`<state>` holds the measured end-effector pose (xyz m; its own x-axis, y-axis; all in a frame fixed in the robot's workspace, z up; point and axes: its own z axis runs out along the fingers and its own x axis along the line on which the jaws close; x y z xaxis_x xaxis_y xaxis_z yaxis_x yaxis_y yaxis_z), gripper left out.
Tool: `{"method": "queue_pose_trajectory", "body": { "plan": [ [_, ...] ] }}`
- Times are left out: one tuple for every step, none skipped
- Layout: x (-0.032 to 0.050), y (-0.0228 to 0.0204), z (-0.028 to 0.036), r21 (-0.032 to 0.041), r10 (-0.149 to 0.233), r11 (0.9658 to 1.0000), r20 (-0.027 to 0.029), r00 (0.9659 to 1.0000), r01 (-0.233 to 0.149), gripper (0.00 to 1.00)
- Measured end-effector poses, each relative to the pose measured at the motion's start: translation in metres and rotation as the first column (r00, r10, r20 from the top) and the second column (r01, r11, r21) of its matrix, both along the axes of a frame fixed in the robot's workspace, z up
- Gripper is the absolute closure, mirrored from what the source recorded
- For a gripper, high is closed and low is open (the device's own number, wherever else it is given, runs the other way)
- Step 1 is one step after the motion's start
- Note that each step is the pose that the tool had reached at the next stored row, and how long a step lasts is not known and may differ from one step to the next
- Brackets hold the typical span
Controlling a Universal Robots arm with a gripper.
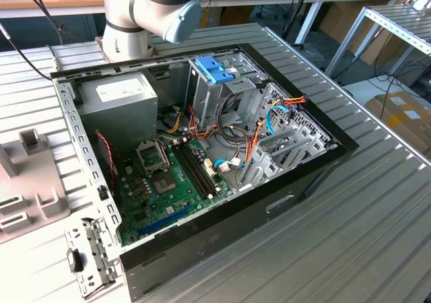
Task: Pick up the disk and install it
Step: 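Pick up the disk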
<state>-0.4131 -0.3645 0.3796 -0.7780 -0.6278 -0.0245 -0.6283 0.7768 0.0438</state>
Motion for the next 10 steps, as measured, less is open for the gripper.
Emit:
{"method": "queue_pose_trajectory", "body": {
  "plan": [
    [0.0, 0.0, 0.0, 0.0, 0.008, 1.0, 0.0001, 1.0, -0.008, 0.89],
    [0.0, 0.0, 0.0, 0.0, 0.015, 0.9999, 0.0, 0.9999, -0.015, 0.89],
    [0.0, 0.0, 0.0, 0.0, 0.022, 0.9998, 0.0001, 0.9998, -0.022, 0.89],
    [0.0, 0.0, 0.0, 0.0, 0.031, 0.9995, 0.0001, 0.9995, -0.031, 0.89],
    [0.0, 0.0, 0.0, 0.0, 0.039, 0.9992, 0.0001, 0.9992, -0.039, 0.89],
    [0.0, 0.0, 0.0, 0.0, 0.048, 0.9988, 0.0, 0.9988, -0.048, 0.89],
    [0.0, 0.0, 0.0, 0.0, 0.054, 0.9985, 0.0, 0.9985, -0.054, 0.89],
    [0.0, 0.0, 0.0, 0.0, 0.064, 0.998, 0.0, 0.998, -0.064, 0.89],
    [0.0, 0.0, 0.0, 0.0, 0.07, 0.9975, 0.0001, 0.9975, -0.07, 0.89],
    [0.0, 0.0, 0.0, 0.0, 0.077, 0.997, 0.0, 0.997, -0.077, 0.89]
  ]
}}
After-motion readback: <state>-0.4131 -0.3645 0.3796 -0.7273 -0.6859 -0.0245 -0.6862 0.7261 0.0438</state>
